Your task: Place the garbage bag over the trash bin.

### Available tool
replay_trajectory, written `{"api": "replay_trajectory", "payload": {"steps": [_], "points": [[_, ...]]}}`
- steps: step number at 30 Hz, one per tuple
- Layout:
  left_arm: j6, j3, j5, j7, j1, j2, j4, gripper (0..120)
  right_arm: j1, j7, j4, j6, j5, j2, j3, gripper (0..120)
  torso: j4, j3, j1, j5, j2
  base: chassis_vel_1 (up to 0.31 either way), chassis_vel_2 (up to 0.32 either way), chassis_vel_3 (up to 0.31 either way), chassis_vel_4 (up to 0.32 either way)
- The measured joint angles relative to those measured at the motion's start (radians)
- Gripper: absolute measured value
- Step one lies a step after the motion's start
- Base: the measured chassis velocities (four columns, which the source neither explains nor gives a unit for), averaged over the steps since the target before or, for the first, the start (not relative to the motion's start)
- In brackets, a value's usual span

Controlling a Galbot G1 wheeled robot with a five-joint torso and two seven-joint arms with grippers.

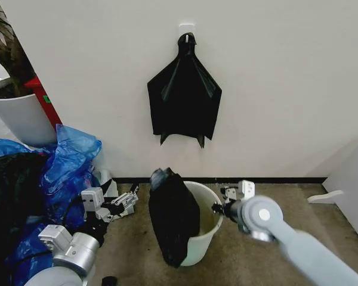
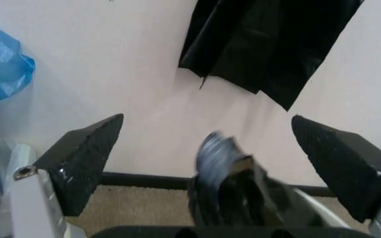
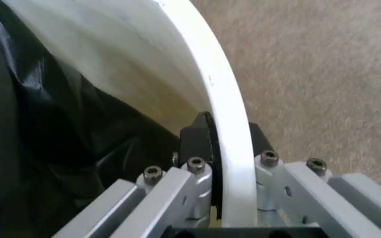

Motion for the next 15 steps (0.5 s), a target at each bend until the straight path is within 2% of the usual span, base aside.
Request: {"api": "replay_trajectory", "payload": {"steps": [6, 10, 15], "points": [[-0.007, 0.01, 0.02, 0.01, 0.013, -0.014, 0.002, 100, -0.023, 0.041, 0.025, 0.046, -0.098, 0.046, -0.003, 0, 0.0005, 0.0, 0.0, -0.0002, 0.0, 0.0, 0.0, 0.0, 0.0], [-0.026, 0.011, 0.028, 0.027, 0.023, -0.019, 0.002, 100, -0.026, 0.0, 0.006, 0.043, -0.193, 0.047, -0.042, 0, 0.0003, 0.0, 0.0, 0.0, 0.0, 0.0, 0.0, 0.0, 0.0], [-0.039, 0.011, 0.036, 0.034, 0.031, -0.028, 0.001, 100, -0.029, -0.011, -0.01, 0.046, -0.222, 0.044, -0.061, 0, 0.0003, 0.0, 0.0, -0.0001, 0.0, 0.0, 0.0, 0.0, 0.0]]}}
